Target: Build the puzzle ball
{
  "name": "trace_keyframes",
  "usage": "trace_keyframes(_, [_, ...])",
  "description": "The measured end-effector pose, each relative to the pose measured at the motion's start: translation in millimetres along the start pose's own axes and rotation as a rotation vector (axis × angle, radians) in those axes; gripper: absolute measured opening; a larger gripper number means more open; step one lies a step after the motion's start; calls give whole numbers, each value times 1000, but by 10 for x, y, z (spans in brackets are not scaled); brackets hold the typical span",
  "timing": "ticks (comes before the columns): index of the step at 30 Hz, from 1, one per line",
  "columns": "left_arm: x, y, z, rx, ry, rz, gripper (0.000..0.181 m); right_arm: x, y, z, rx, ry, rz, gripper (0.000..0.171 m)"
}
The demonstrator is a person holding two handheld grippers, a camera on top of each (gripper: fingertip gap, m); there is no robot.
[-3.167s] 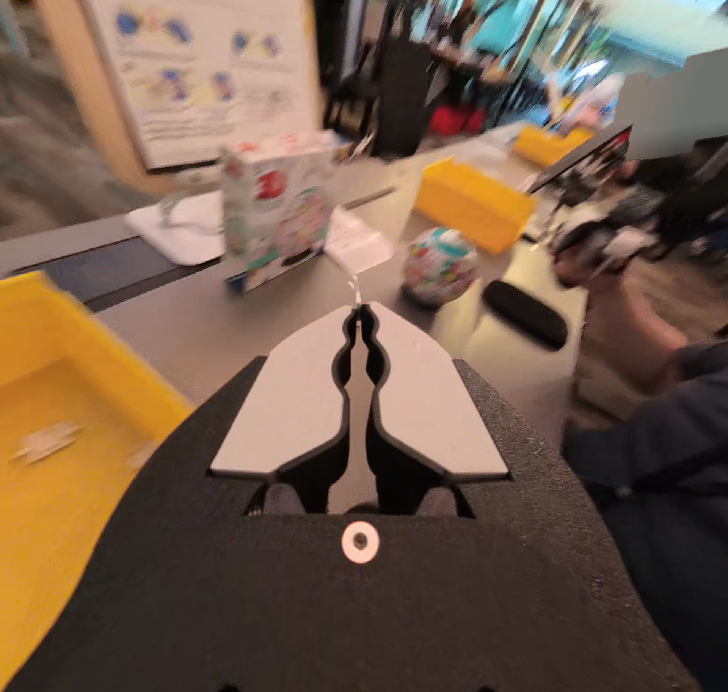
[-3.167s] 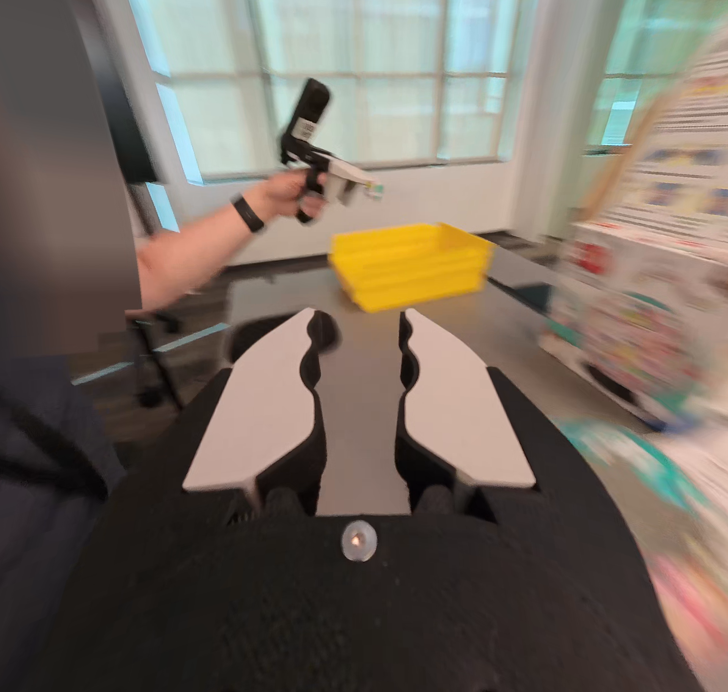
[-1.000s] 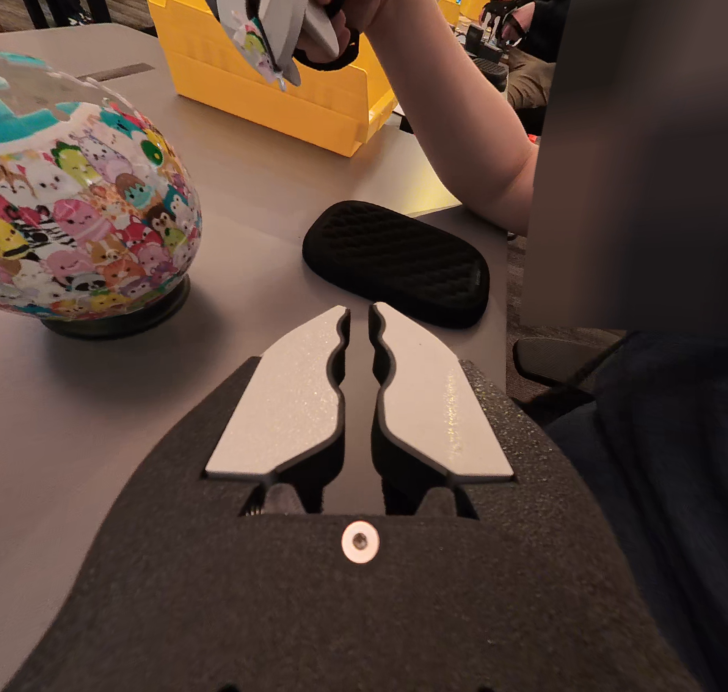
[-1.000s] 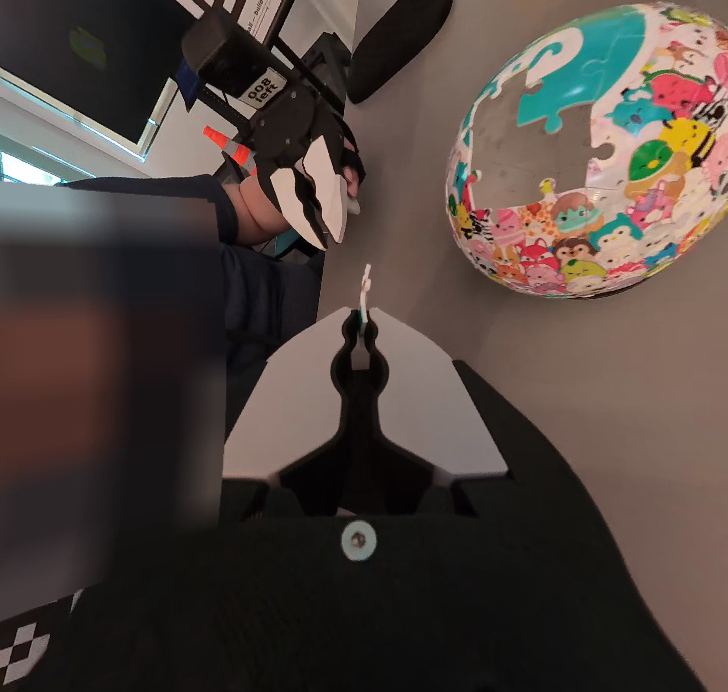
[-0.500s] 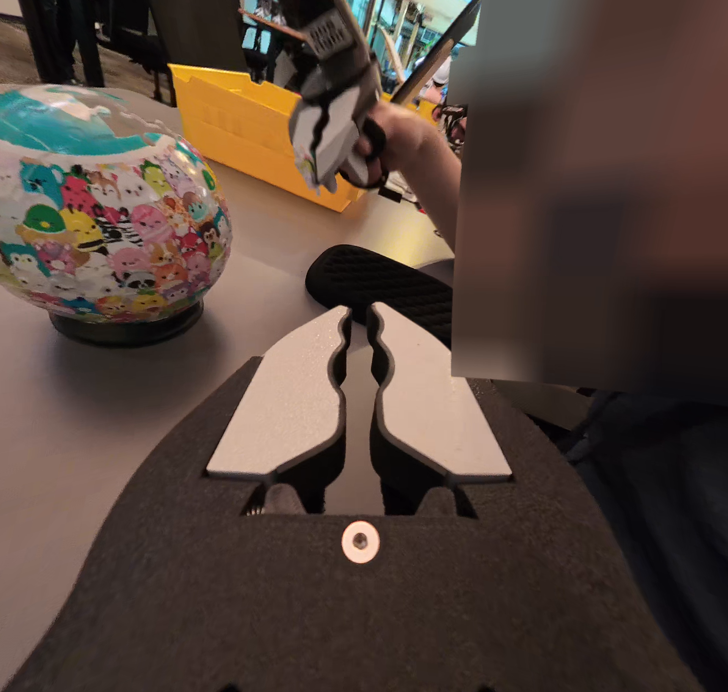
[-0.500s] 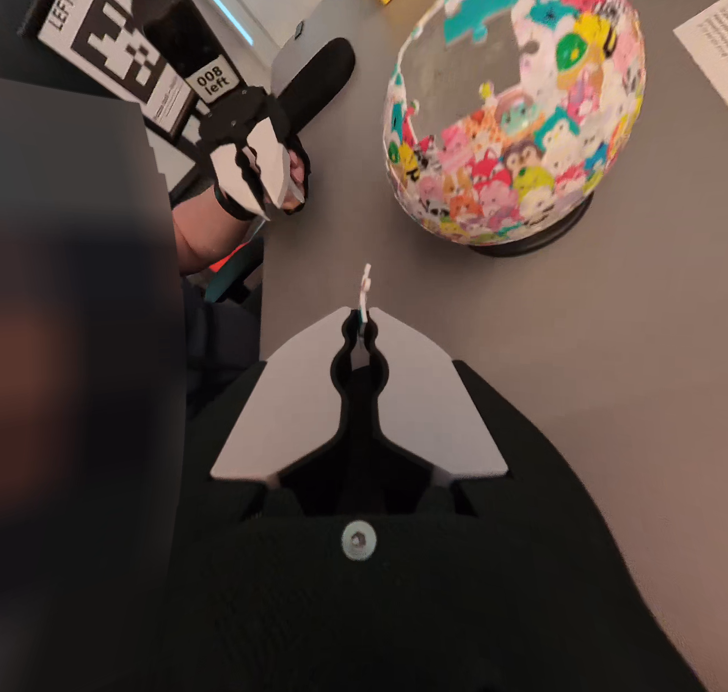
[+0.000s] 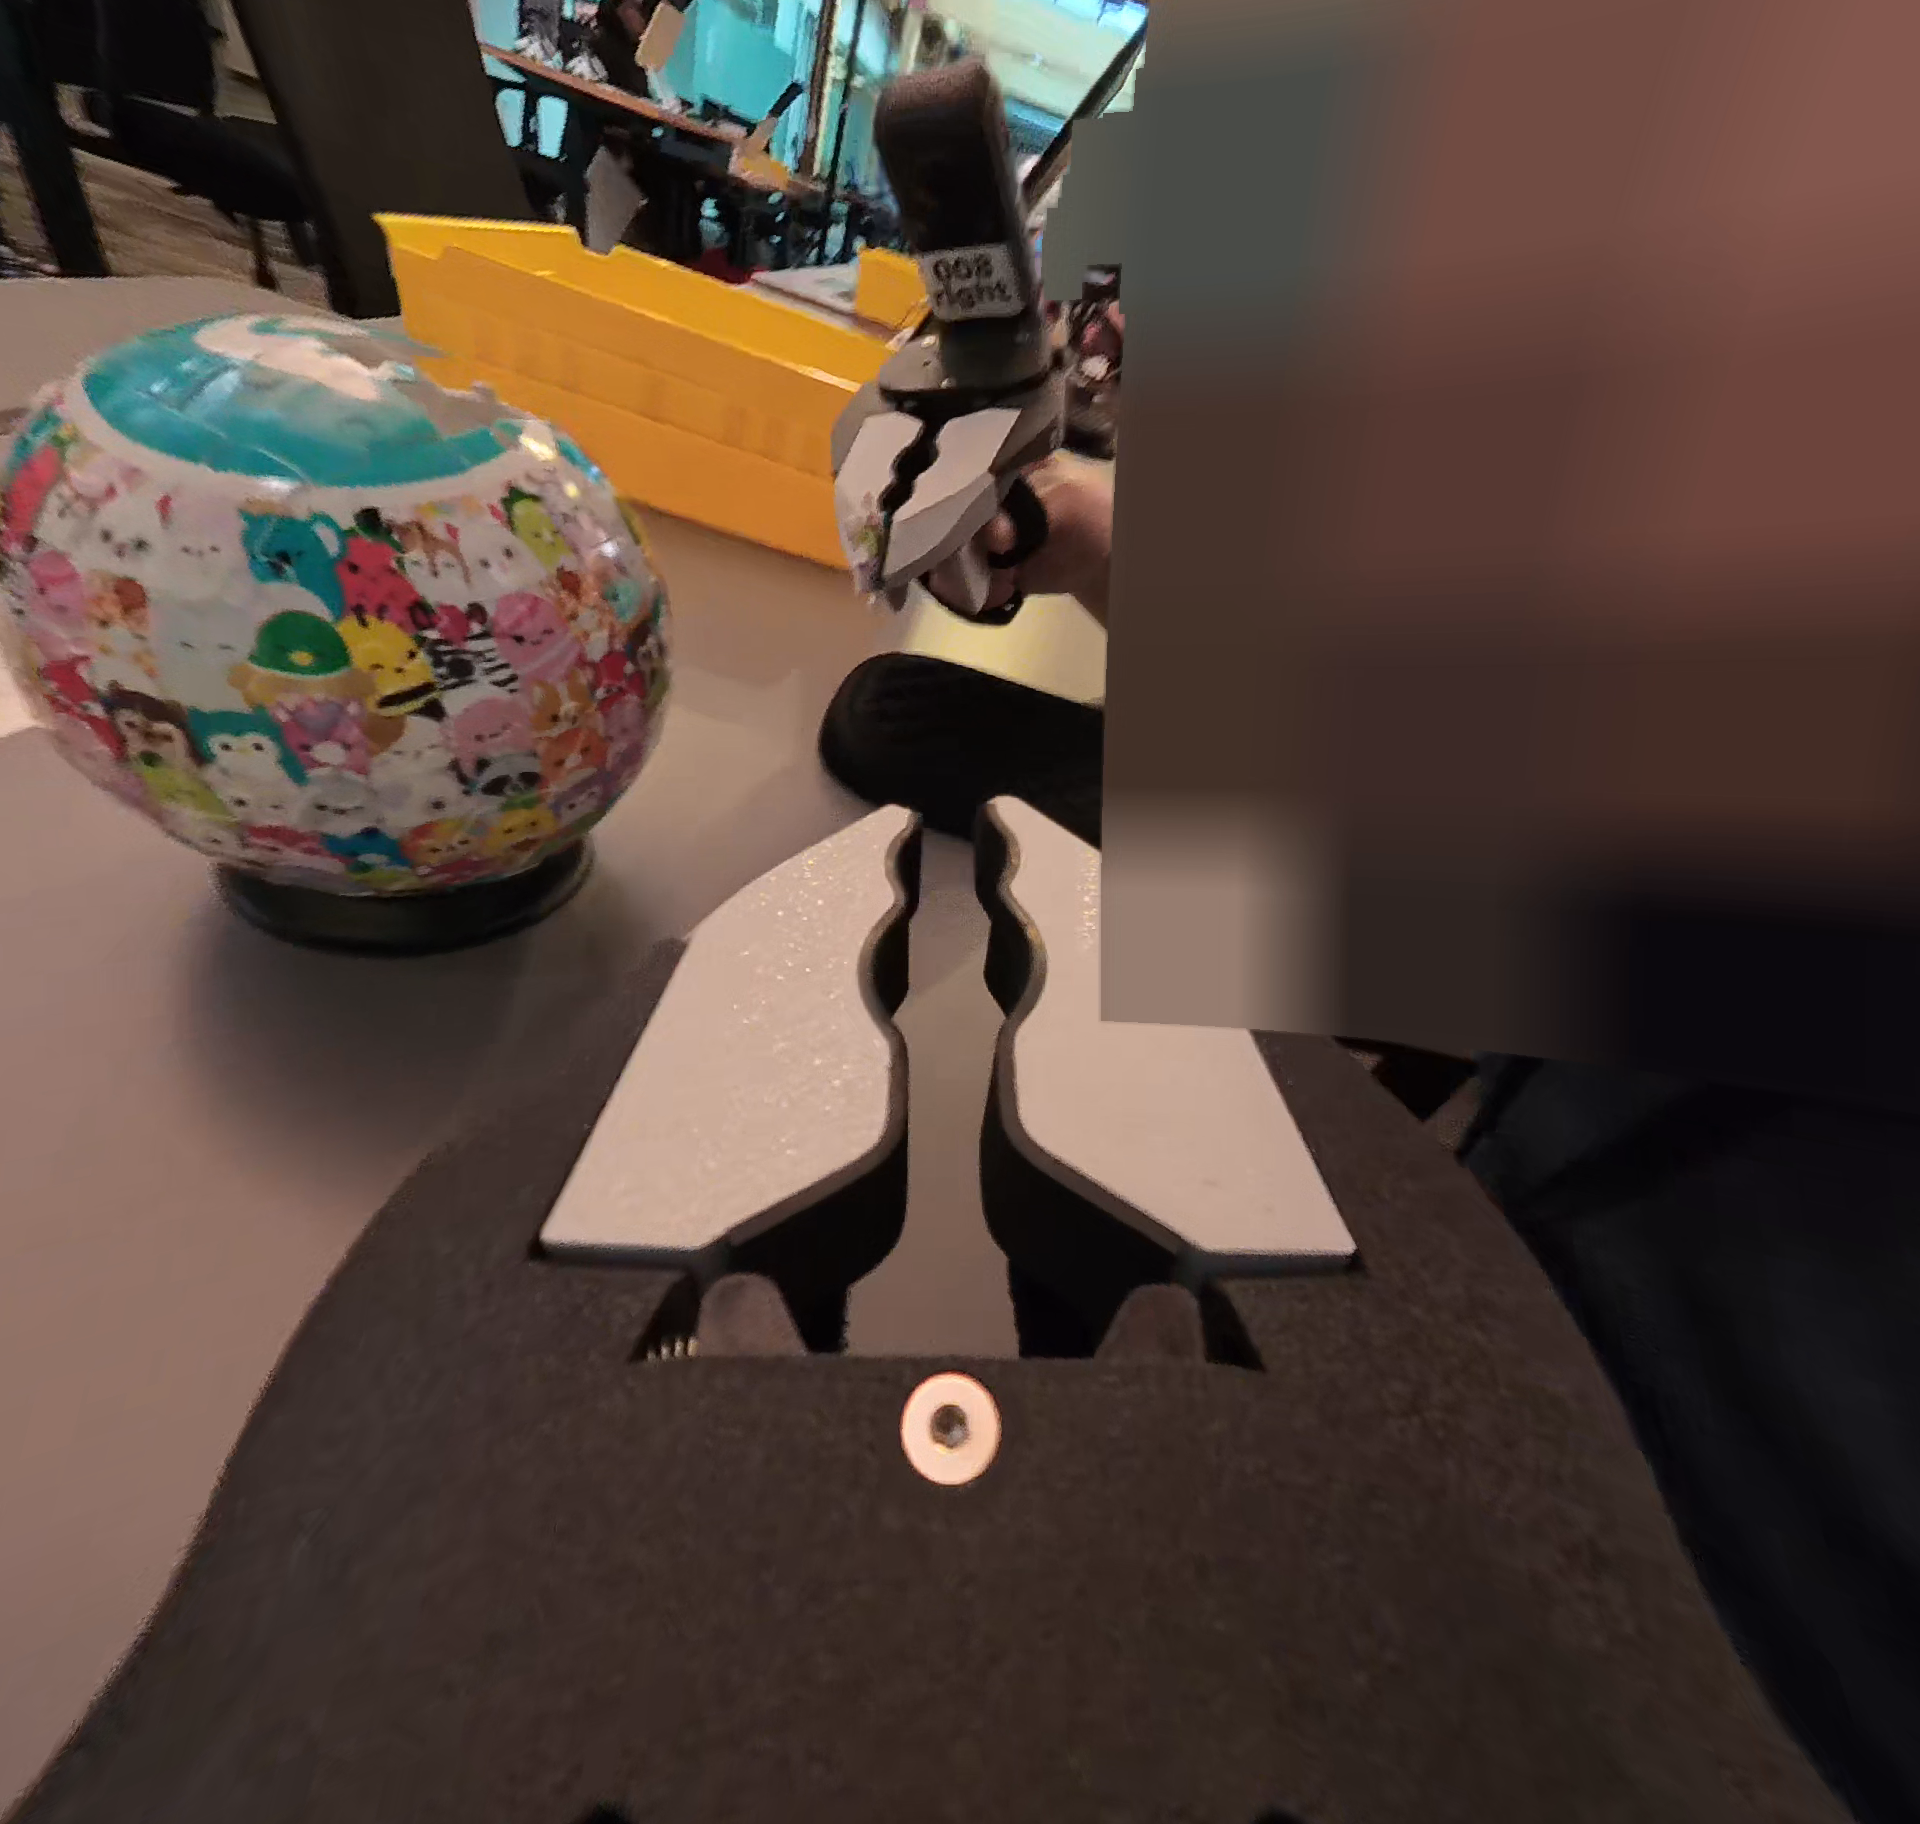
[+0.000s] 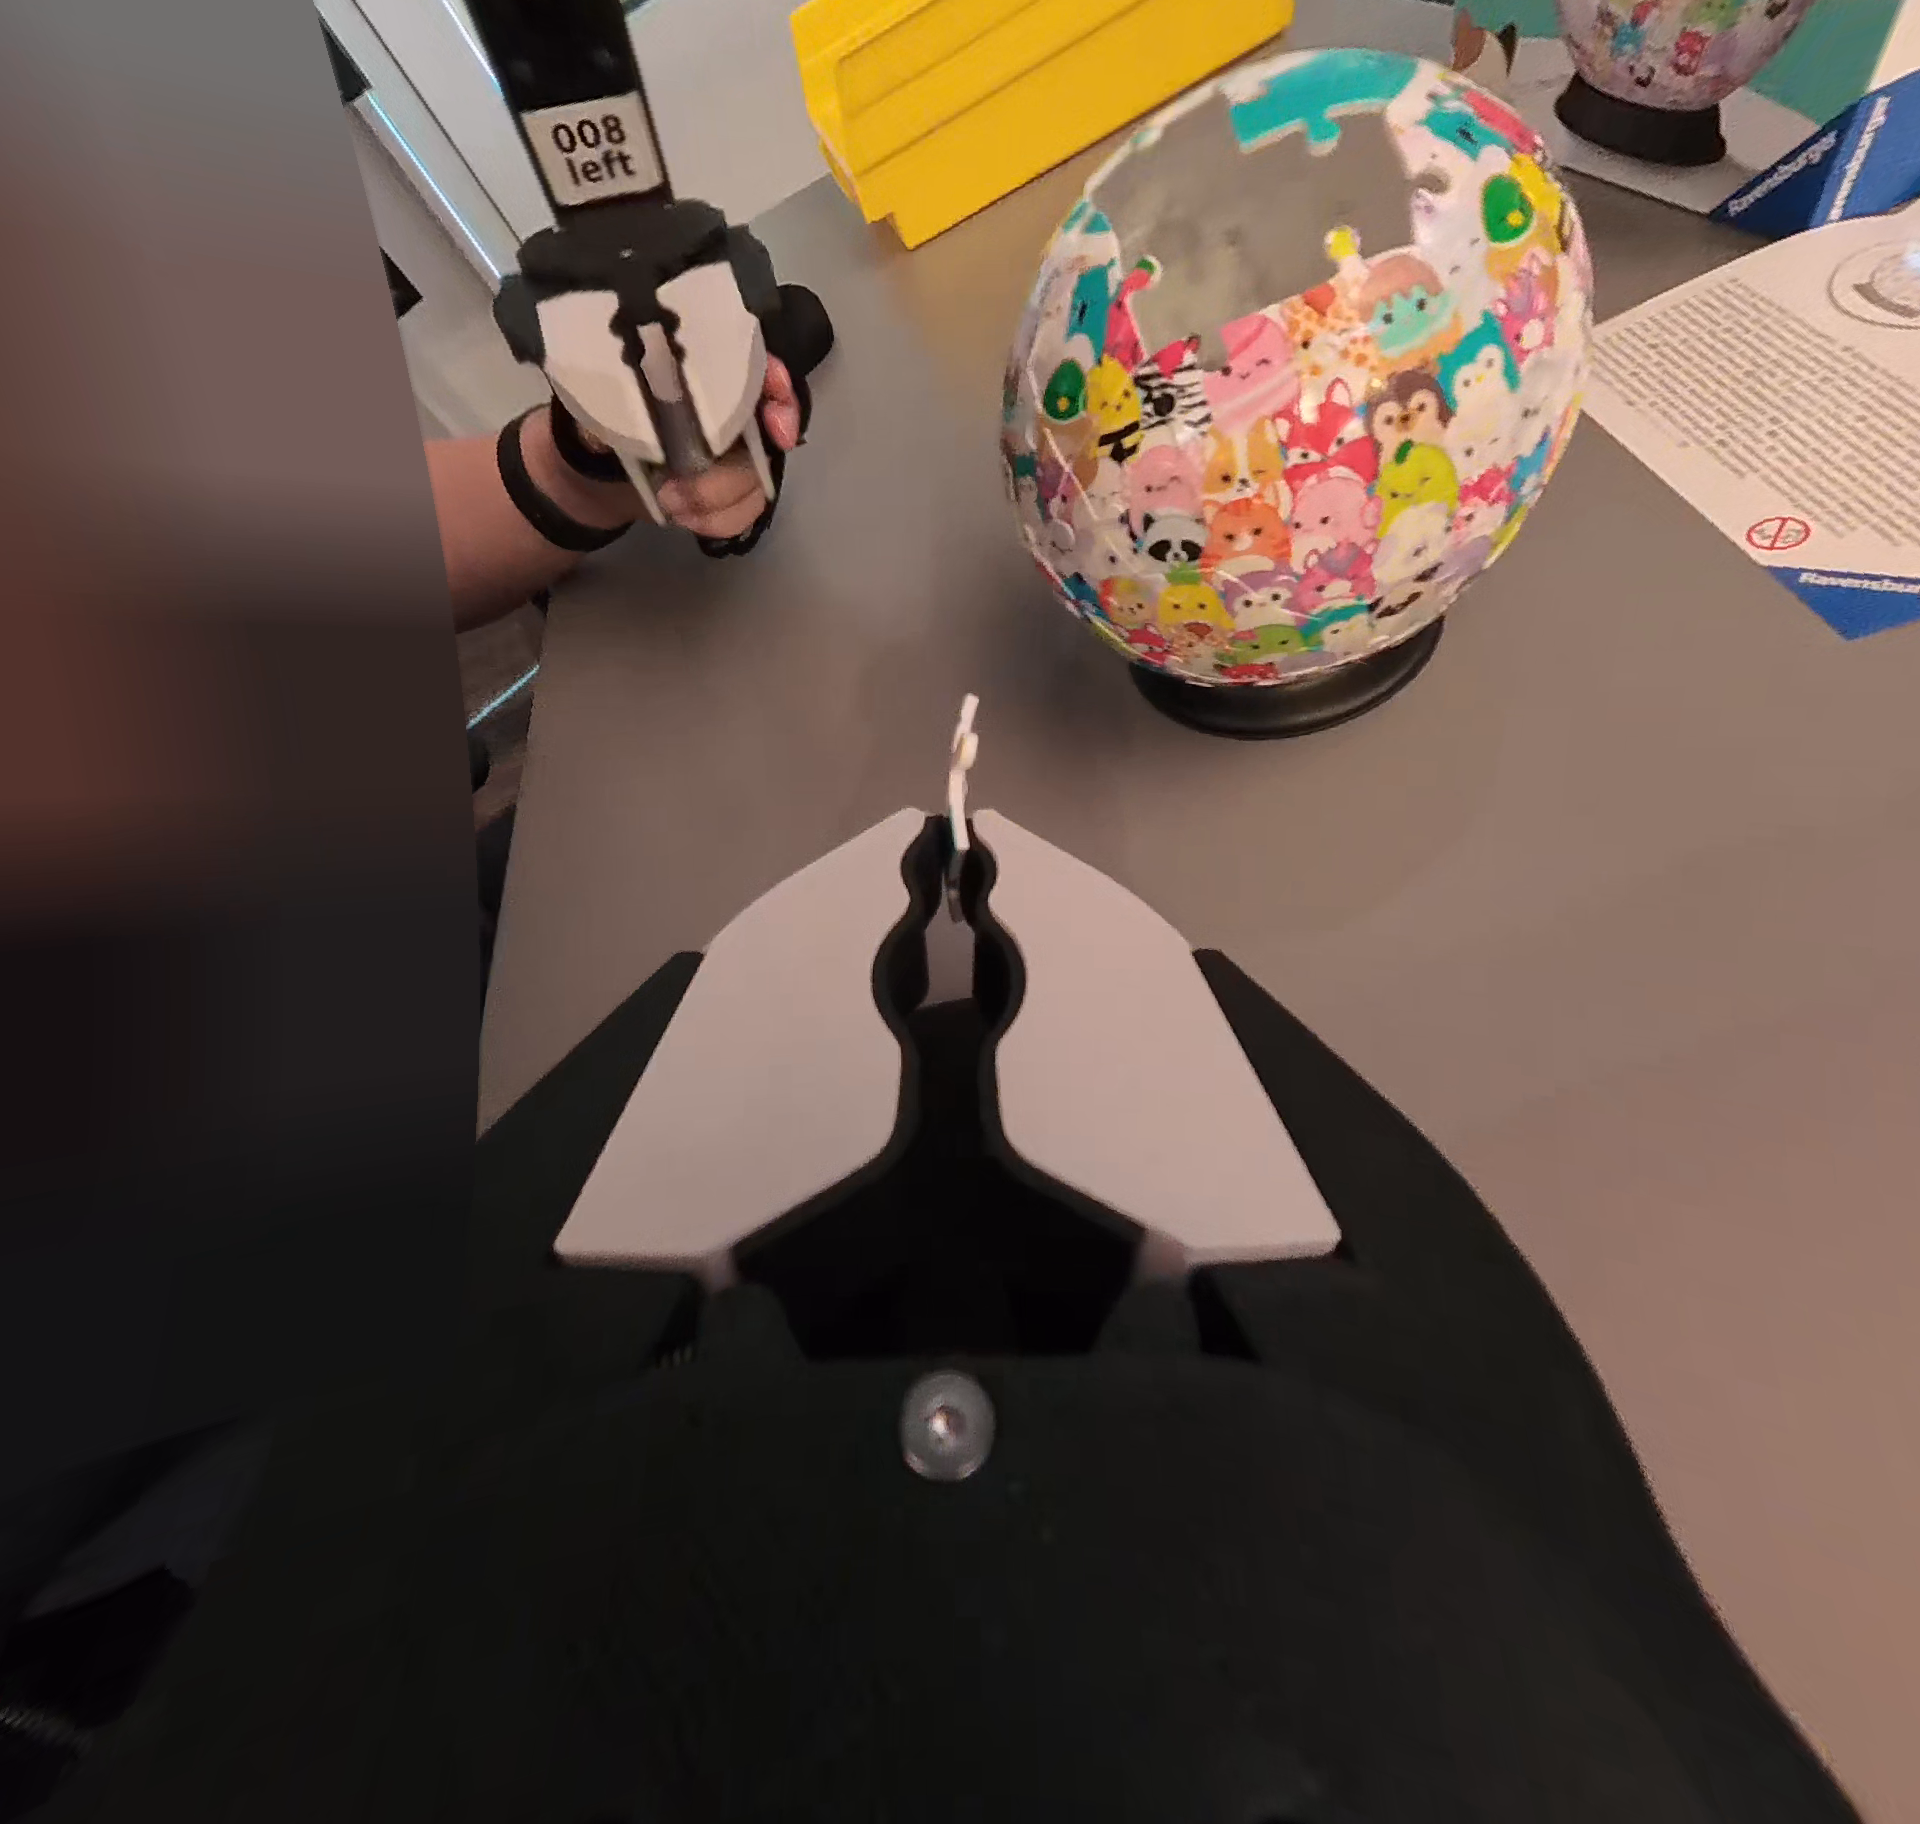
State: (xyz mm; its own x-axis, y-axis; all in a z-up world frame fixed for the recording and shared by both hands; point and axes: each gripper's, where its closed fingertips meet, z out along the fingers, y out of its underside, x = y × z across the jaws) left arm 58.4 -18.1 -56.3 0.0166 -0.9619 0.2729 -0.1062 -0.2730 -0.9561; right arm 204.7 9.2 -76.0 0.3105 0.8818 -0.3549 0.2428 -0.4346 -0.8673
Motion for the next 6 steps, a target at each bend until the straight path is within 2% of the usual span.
trace_keyframes(1, [-35,43,15,-22,-21,16,9,21,-1,3,11,-5,9,3])
trace_keyframes(6, [-95,151,77,-138,-75,83,9,79,-145,-34,140,-73,73,3])
